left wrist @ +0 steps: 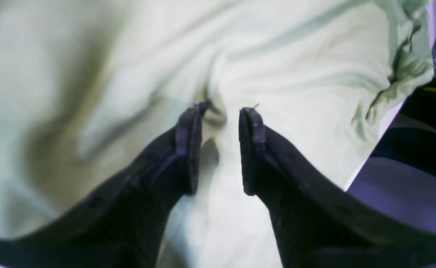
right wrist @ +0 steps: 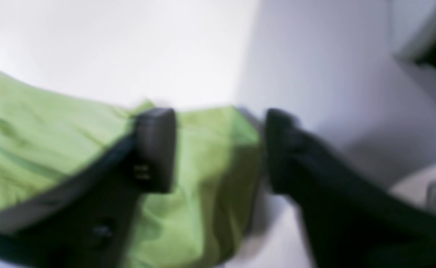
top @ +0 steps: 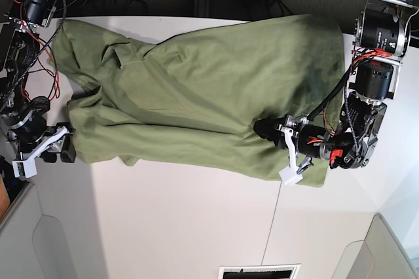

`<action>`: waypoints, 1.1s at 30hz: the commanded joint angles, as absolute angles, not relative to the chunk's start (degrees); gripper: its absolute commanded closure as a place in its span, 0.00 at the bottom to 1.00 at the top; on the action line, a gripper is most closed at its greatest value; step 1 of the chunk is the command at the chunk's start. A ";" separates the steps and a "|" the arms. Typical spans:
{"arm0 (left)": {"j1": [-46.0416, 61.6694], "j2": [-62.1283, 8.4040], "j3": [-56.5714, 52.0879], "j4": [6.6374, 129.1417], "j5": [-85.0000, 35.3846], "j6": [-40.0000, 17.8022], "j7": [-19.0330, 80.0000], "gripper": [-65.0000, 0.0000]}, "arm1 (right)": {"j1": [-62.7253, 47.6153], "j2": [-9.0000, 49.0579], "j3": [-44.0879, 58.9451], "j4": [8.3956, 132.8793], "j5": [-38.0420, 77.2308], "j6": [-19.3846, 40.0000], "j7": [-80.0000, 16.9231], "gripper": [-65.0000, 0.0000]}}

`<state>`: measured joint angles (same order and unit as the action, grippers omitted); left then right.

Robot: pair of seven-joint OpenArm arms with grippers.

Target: Layout the t-shirt on the table in an organized manner, then fold the t-shirt properly

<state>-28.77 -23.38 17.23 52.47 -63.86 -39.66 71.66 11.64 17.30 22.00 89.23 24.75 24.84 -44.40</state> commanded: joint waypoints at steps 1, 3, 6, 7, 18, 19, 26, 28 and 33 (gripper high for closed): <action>-29.36 -24.40 16.93 53.32 -66.76 -40.00 72.90 0.72 | 11.70 18.09 22.33 89.65 25.23 24.62 -43.35 0.83; -28.12 -24.73 16.93 53.36 -72.38 -40.00 76.05 0.72 | 9.91 18.06 22.33 89.38 25.21 24.67 -43.33 1.00; -26.48 -24.71 16.93 54.04 -77.87 -40.00 78.72 0.72 | 7.03 18.09 22.33 89.30 25.19 24.88 -41.69 1.00; -25.91 -24.58 16.93 54.50 -78.04 -40.00 78.67 0.72 | 6.17 18.09 22.33 89.06 24.77 24.86 -41.01 1.00; -22.87 -24.45 16.93 55.81 -69.04 -40.00 70.39 0.72 | 16.78 18.11 21.89 64.66 21.78 28.99 -31.38 1.00; -23.03 -24.40 16.93 55.81 -67.57 -40.00 68.86 0.72 | 18.87 18.11 21.89 62.33 21.54 28.97 -30.83 1.00; -23.88 -22.17 16.93 55.75 -60.16 -40.00 67.24 0.72 | 29.02 18.09 21.89 55.59 18.83 28.95 -28.16 1.00; -24.47 -21.37 16.93 55.75 -59.75 -40.00 67.05 0.72 | 31.16 18.09 21.89 55.59 18.90 28.95 -28.29 1.00; -26.70 -19.49 16.93 55.75 -58.39 -40.00 67.05 0.72 | 33.43 18.13 21.91 58.81 20.43 28.95 -34.17 1.00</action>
